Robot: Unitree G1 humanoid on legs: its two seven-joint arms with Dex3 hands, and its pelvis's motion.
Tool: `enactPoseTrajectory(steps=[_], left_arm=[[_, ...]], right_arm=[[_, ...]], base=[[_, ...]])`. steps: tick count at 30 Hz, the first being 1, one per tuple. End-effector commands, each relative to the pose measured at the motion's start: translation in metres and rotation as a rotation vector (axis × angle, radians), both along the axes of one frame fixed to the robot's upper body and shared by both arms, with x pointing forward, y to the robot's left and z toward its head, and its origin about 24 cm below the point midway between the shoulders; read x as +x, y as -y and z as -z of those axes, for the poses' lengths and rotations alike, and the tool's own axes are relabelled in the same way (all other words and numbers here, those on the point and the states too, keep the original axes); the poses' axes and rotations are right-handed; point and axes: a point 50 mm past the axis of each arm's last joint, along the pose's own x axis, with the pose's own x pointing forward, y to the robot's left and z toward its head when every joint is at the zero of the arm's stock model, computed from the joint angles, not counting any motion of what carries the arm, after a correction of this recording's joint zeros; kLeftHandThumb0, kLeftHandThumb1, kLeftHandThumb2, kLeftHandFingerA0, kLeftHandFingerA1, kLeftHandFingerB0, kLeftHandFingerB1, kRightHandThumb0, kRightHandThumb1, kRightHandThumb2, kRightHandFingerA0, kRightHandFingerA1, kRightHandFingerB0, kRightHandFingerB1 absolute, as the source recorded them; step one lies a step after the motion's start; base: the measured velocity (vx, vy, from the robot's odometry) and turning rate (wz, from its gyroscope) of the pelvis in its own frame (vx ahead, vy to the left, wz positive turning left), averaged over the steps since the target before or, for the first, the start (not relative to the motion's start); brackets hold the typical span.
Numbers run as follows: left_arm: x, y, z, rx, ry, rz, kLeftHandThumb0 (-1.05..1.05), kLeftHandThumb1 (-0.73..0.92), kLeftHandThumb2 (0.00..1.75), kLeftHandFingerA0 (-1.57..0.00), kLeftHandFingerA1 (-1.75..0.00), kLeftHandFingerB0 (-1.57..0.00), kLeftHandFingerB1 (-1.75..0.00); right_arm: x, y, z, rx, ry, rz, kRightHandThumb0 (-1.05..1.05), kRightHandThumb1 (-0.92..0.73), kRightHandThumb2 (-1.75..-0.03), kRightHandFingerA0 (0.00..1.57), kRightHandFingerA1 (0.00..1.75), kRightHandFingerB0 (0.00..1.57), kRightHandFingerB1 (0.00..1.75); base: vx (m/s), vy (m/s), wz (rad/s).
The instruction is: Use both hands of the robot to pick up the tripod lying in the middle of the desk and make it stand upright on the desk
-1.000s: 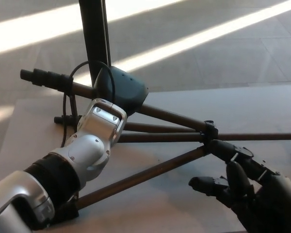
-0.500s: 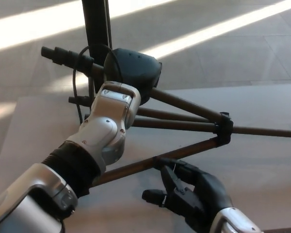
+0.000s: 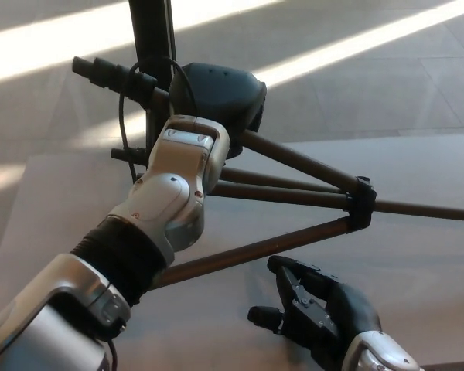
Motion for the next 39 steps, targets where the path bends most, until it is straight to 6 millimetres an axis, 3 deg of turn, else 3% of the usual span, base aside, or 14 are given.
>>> enactPoseTrajectory(steps=[1,4,6,12,13,14,17,21,22,25,30,34,37,39], left_arm=[[0.0,-0.004,-0.006,0.041,0.031,0.008,-0.28,0.65,0.62,-0.82,-1.26,-0.77,-0.77],[-0.002,-0.004,-0.004,0.039,0.032,0.02,-0.31,0.72,0.62,-0.8,-1.12,-0.75,-0.8],[-0.002,-0.004,-0.004,0.034,0.033,0.023,-0.3,0.71,0.65,-0.82,-1.38,-0.77,-0.97],[0.001,-0.002,-0.015,-0.001,0.038,0.026,-0.3,0.71,0.68,-0.83,-1.31,-0.76,-0.89],[0.001,0.001,-0.016,0.007,0.033,0.028,-0.3,0.72,0.67,-0.83,-1.32,-0.77,-0.87],[0.0,0.003,-0.018,0.004,0.044,0.032,-0.32,0.75,0.67,-0.81,-1.29,-0.74,-0.81],[-0.001,0.007,-0.019,0.019,0.076,0.038,-0.32,0.74,0.7,-0.78,-1.51,-0.79,-0.91],[-0.001,0.01,-0.024,0.024,0.081,0.048,-0.31,0.72,0.67,-0.8,-1.59,-0.77,-1.0],[0.0,0.01,-0.028,0.025,0.087,0.053,-0.29,0.67,0.66,-0.77,-1.35,-0.75,-0.85],[0.001,0.012,-0.037,0.006,0.114,0.074,-0.26,0.65,0.68,-0.82,-1.16,-0.69,-0.66],[0.002,0.017,-0.049,0.017,0.151,0.095,-0.26,0.6,0.66,-0.84,-1.44,-0.79,-0.84],[0.001,0.02,-0.049,-0.001,0.145,0.1,-0.26,0.6,0.67,-0.86,-1.36,-0.8,-0.8],[0.001,0.021,-0.046,0.0,0.14,0.106,-0.26,0.6,0.68,-0.85,-1.28,-0.8,-0.77],[0.001,0.022,-0.046,0.005,0.132,0.098,-0.27,0.59,0.66,-0.86,-1.43,-0.82,-0.83]], right_arm=[[-0.006,-0.006,0.008,0.078,-0.054,0.079,-0.59,-0.71,-0.61,0.35,0.89,0.41,0.61],[-0.007,-0.003,0.009,0.08,-0.064,0.078,-0.6,-0.73,-0.61,0.32,0.89,0.39,0.58],[-0.006,-0.001,0.011,0.053,-0.083,0.074,-0.59,-0.74,-0.62,0.34,0.93,0.41,0.58],[-0.007,-0.001,0.02,0.128,-0.154,0.096,-0.67,-0.76,-0.62,0.16,0.83,0.27,0.49],[-0.006,0.001,0.019,0.129,-0.161,0.076,-0.74,-0.78,-0.63,0.09,0.77,0.19,0.44],[-0.001,0.002,0.02,0.161,-0.178,0.066,-0.78,-0.62,-1.0,0.02,0.48,0.07,0.41],[0.004,0.003,0.021,0.191,-0.189,0.05,-0.84,-0.65,-1.06,0.0,0.32,0.0,0.24],[0.008,0.003,0.024,0.236,-0.217,0.046,-0.84,-0.67,-1.06,0.0,0.32,0.0,0.21],[0.008,0.0,0.026,0.249,-0.235,0.049,-0.86,-0.68,-1.05,0.0,0.3,0.0,0.18],[0.007,-0.006,0.033,0.303,-0.283,0.078,-0.9,-0.7,-1.03,0.0,0.28,0.0,0.15],[0.008,-0.014,0.041,0.342,-0.325,0.107,-0.85,-0.65,-1.03,0.0,0.31,0.0,0.21],[0.011,-0.021,0.042,0.341,-0.3,0.064,-1.04,-0.68,-1.02,0.0,0.2,0.1,0.0],[0.013,-0.022,0.042,0.358,-0.283,0.06,-1.05,-0.68,-1.02,0.0,0.22,0.0,0.08],[0.017,-0.021,0.039,0.329,-0.275,-0.01,-0.95,-0.77,-0.71,0.0,0.0,0.0,0.0]], base=[[0.0,0.0,0.0],[0.0,0.0,0.0],[0.0,0.0,0.0],[0.0,0.0,0.0],[0.0,0.0,0.0],[0.0,0.0,0.0],[0.0,0.0,0.0],[0.0,0.0,0.0],[0.0,0.0,0.0],[0.0,0.0,0.0],[0.0,0.0,0.0],[0.0,0.0,0.0],[0.0,0.0,0.0],[0.0,0.0,0.0]])
